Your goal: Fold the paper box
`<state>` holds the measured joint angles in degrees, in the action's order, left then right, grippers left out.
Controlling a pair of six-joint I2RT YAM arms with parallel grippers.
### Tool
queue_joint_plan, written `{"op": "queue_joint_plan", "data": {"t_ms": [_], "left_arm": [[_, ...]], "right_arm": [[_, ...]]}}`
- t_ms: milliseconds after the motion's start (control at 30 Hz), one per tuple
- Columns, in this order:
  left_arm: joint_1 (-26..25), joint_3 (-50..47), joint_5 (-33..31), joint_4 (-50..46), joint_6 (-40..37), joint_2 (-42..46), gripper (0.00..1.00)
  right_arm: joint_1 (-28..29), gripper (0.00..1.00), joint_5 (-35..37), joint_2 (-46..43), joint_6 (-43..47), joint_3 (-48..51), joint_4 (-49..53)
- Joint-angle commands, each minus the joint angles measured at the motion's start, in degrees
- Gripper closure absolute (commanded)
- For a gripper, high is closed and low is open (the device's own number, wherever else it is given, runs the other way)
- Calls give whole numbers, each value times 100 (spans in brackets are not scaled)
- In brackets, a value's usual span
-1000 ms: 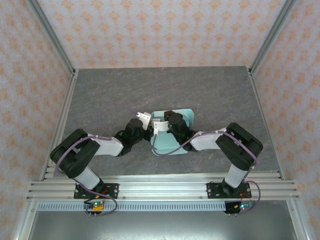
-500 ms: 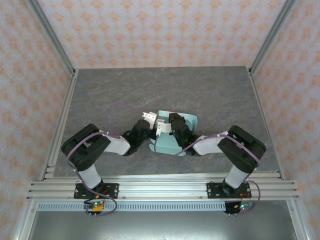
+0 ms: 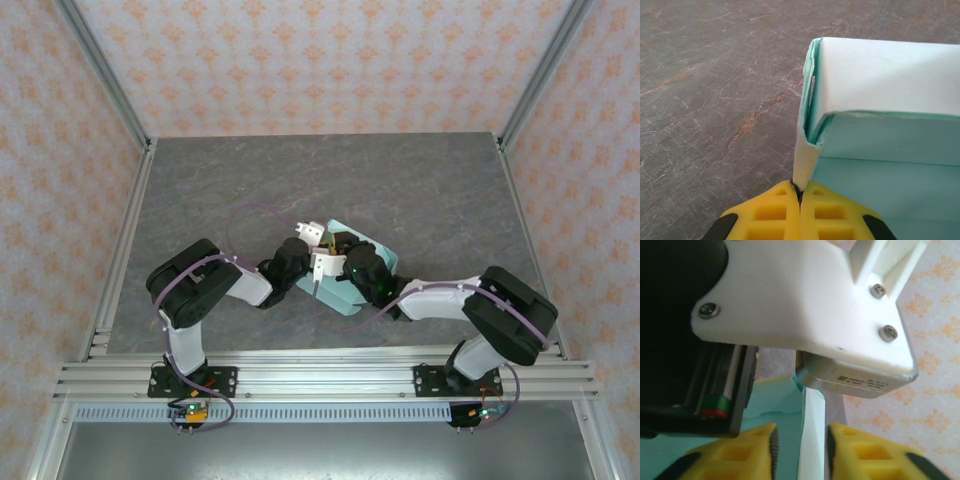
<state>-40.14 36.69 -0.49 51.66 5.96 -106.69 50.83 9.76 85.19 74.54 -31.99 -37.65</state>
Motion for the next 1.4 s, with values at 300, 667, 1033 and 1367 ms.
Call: {"op": "queue_joint_plan", "data": {"t_ms": [300,667,1033,1367], "left_arm": [[32,114,98,80,-113,-224,100],[33,225,164,-57,-103,-238,100],[36,321,129,-121,-86,-237,100],[147,215,372,96,10,-170,67]], "right_arm": [[-1176,42,-2411,-2310,-2498,-172,2998],[-2966,39,-5124,-204,-6917,-2578,4639],[-2943,40,-5717,1622,-7684,-3844,5593],[-2845,50,-5028,1997,-7100,-4005,6340]]}}
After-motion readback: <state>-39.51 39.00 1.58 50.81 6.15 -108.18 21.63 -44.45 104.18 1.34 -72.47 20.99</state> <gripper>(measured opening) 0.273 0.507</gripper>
